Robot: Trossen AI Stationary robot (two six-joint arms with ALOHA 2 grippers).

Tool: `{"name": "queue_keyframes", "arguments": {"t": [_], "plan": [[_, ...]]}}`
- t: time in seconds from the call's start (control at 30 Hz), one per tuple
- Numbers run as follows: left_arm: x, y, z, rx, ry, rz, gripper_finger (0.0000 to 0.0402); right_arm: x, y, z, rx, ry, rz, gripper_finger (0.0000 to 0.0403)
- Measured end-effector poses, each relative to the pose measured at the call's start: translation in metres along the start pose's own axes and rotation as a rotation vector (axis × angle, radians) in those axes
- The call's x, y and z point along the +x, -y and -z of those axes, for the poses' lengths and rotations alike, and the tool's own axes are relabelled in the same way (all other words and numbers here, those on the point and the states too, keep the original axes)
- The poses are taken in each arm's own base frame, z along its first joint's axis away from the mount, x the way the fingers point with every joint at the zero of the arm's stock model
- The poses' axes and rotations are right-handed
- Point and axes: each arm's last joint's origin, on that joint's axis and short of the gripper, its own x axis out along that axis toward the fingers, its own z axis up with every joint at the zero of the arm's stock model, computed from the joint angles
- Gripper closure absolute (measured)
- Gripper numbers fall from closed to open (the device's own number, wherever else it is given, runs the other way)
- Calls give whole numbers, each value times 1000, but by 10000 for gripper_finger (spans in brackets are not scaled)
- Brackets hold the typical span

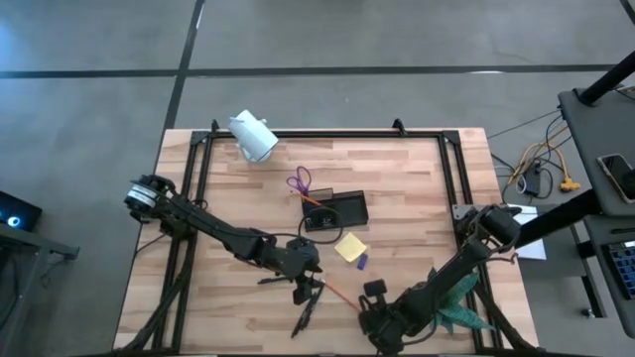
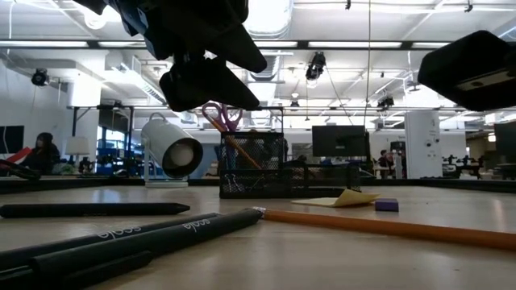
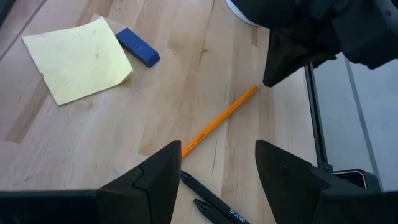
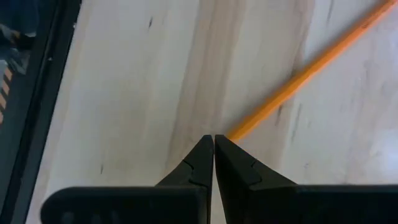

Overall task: Pick and place office supplies into organizer
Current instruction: Put the orange pencil into the black desk organizer

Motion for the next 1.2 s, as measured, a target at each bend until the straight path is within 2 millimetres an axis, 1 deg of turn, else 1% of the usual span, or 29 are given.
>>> {"name": "queue_keyframes", "arguments": {"t": [0.17, 0.27, 0.5, 0.67, 0.97, 1.2], "plan": [[0, 0, 0, 1, -3, -2, 213, 9, -2, 1, 2, -4, 0, 394], [0, -1, 1, 1, -7, -4, 213, 10, -2, 1, 2, -8, 0, 394], [0, -2, 2, 2, -11, -4, 213, -3, 1, 1, -3, -14, 5, 394], [0, -2, 3, 2, -13, -6, 213, -4, 1, 1, -5, -13, 5, 394], [1, -2, 3, 3, -13, -8, 213, 8, 0, 4, -13, -29, 23, 394], [1, -2, 3, 3, -13, -8, 213, 9, 0, 4, -14, -28, 26, 394]]}}
